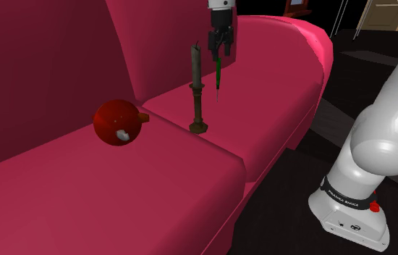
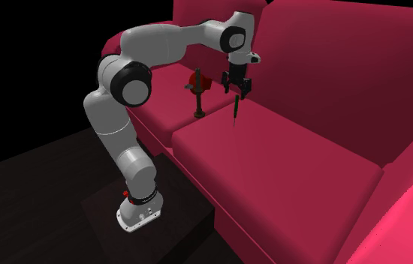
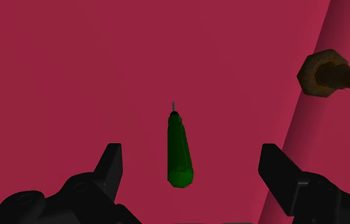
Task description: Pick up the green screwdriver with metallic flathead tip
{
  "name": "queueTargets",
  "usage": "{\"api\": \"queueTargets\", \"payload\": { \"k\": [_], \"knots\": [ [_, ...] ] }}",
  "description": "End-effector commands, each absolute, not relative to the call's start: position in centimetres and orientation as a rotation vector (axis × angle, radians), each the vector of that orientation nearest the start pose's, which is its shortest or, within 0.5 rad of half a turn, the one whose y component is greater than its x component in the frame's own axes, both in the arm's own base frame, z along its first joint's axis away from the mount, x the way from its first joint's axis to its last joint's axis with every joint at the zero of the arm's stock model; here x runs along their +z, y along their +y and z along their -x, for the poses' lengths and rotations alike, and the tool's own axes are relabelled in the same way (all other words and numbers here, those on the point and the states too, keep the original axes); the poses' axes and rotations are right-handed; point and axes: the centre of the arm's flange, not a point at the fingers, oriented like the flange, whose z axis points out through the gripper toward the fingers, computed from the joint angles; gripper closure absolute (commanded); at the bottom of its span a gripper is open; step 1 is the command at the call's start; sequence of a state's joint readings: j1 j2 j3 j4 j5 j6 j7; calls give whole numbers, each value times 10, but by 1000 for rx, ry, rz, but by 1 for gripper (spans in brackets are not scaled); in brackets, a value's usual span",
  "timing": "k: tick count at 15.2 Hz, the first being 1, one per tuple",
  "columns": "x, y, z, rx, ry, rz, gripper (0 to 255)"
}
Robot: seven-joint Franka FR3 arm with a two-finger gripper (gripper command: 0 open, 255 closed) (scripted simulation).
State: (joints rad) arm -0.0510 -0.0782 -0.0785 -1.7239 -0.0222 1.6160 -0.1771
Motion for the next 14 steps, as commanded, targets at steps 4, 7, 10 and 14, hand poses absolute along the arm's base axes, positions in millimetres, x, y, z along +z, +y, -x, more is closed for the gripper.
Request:
{"api": "queueTargets", "payload": {
  "k": [4, 7, 10, 14],
  "knots": [
    [588, -80, -542, 25, -64, 3140, 0],
    [572, -80, -542, 25, -64, 3140, 0],
    [564, -80, -542, 25, -64, 3140, 0],
    [564, -80, -543, 25, -64, 3140, 255]
  ]
}}
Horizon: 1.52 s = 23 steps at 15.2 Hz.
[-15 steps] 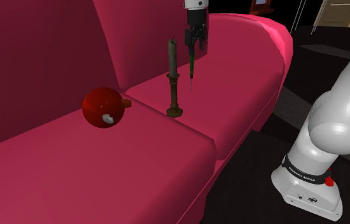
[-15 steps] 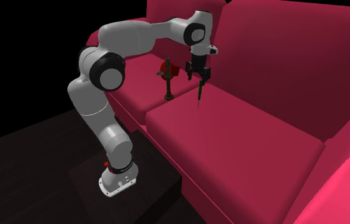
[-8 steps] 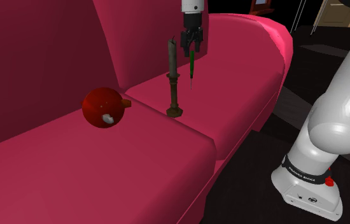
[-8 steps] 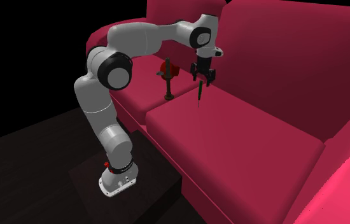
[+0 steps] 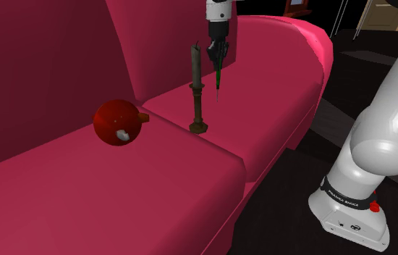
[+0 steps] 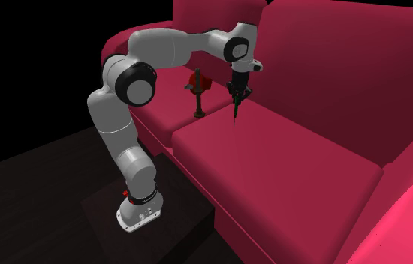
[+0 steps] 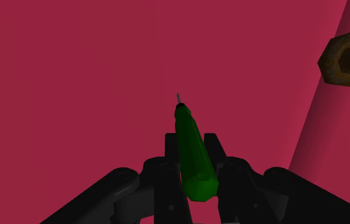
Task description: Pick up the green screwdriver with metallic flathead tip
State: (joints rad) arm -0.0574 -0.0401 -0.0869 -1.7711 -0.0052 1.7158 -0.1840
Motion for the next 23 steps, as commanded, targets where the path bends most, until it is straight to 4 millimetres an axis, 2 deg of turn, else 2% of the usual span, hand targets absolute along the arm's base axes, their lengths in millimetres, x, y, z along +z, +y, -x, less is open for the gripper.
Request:
{"api": "queueTargets", "payload": {
  "k": [1, 6, 21, 23],
  "knots": [
    [564, -80, -543, 25, -64, 3140, 255],
    [564, -80, -542, 25, -64, 3140, 255],
    [643, -80, -542, 25, -64, 3140, 255],
    [644, -80, -542, 25, -64, 3140, 255]
  ]
}}
